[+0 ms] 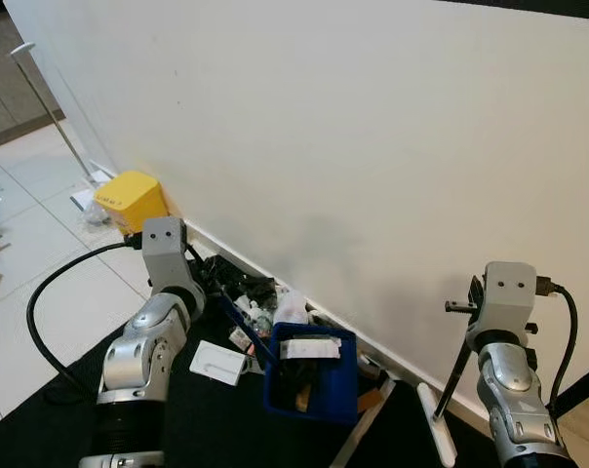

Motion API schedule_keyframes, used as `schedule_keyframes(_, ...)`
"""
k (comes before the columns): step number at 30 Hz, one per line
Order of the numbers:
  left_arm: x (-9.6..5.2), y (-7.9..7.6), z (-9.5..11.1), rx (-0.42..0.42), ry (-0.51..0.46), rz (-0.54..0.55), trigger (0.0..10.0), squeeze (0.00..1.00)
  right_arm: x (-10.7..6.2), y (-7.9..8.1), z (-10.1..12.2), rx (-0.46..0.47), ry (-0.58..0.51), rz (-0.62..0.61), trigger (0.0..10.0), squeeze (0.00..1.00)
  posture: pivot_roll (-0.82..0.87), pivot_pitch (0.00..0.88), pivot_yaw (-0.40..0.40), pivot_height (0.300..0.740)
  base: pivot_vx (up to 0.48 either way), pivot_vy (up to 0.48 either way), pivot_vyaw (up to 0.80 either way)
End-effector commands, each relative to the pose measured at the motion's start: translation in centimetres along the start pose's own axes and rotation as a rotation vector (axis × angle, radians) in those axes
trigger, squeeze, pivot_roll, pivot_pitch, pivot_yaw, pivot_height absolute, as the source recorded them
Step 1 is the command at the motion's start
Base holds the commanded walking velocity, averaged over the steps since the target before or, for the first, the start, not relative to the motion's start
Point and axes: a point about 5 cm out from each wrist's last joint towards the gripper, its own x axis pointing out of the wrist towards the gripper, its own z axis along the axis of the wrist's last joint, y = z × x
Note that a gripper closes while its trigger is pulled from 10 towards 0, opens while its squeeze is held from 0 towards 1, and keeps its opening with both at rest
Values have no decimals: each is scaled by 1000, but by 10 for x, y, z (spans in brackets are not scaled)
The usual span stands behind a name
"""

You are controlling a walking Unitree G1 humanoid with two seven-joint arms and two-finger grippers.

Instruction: Sweep floor

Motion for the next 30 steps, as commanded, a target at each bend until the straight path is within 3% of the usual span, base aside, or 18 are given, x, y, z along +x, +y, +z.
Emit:
schedule_keyframes(1, 2, -2, 6, -20, -36, -19, 10000, 0, 4, -4, 7, 9, -42, -25, 10000, 0, -54, 12, 86, 740, 0, 0, 0)
schedule_keyframes(4, 3, 2, -11, -56, 38, 7, 10000, 0, 2, -6, 5, 0, -39, -27, 10000, 0, -59, 19, 80, 740, 0, 0, 0)
schedule_keyframes(10, 1, 4, -21, -42, 71, 21, 10000, 0, 1, -7, 5, -16, -41, -24, 10000, 0, -67, 25, 63, 740, 0, 0, 0)
schedule_keyframes(22, -1, 7, -26, -84, 60, 61, 10000, 0, 8, -11, 7, -34, -41, -12, 10000, 0, -67, 26, 19, 740, 0, 0, 0)
schedule_keyframes(30, -9, 20, -32, -98, 68, 111, 10000, 0, 12, -17, 8, -51, -41, -19, 10000, 0, -55, 34, -3, 740, 0, 0, 0)
